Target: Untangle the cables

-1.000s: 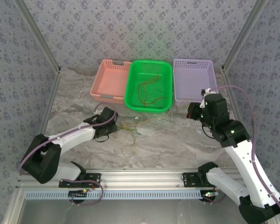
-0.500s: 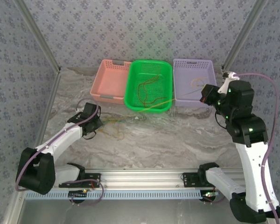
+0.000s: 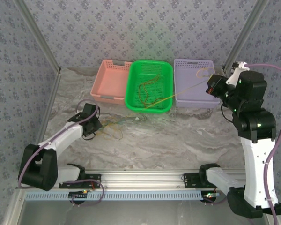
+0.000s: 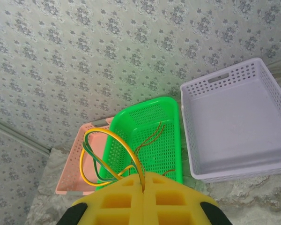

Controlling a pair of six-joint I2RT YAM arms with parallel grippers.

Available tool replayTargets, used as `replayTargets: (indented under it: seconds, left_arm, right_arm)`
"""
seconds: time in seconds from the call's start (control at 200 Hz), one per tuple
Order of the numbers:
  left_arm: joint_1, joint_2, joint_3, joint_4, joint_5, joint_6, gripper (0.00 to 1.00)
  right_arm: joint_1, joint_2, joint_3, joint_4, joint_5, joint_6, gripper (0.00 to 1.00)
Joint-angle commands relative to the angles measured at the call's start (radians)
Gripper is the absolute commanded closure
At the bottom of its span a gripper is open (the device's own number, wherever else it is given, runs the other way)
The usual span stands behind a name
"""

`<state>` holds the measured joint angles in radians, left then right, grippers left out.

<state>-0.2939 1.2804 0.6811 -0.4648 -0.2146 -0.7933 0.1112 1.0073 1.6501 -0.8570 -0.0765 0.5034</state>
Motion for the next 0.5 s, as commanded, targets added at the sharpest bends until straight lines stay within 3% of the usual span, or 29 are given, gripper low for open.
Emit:
replayTargets:
  seconds: [0.0, 0.225, 0.495]
  left_arm:
    - [0.022, 0.045, -0.010, -0.044, -0.055, 0.022, 1.00]
    - [0.024, 0.092, -0.008, -0.023, -0.060, 0.022, 1.00]
    - [0.028, 0.123, -0.002, -0.031, -0.093, 0.024, 1.00]
  right_arm:
    - [-0.032, 0.001, 0.129, 0.040, 0.025, -0.018, 1.00]
    - [-0.044, 0.036, 0.241, 0.046, -0.006, 0.000, 1.00]
    - [-0.050, 0.060, 0.351, 0.064, 0.054, 0.013, 1.00]
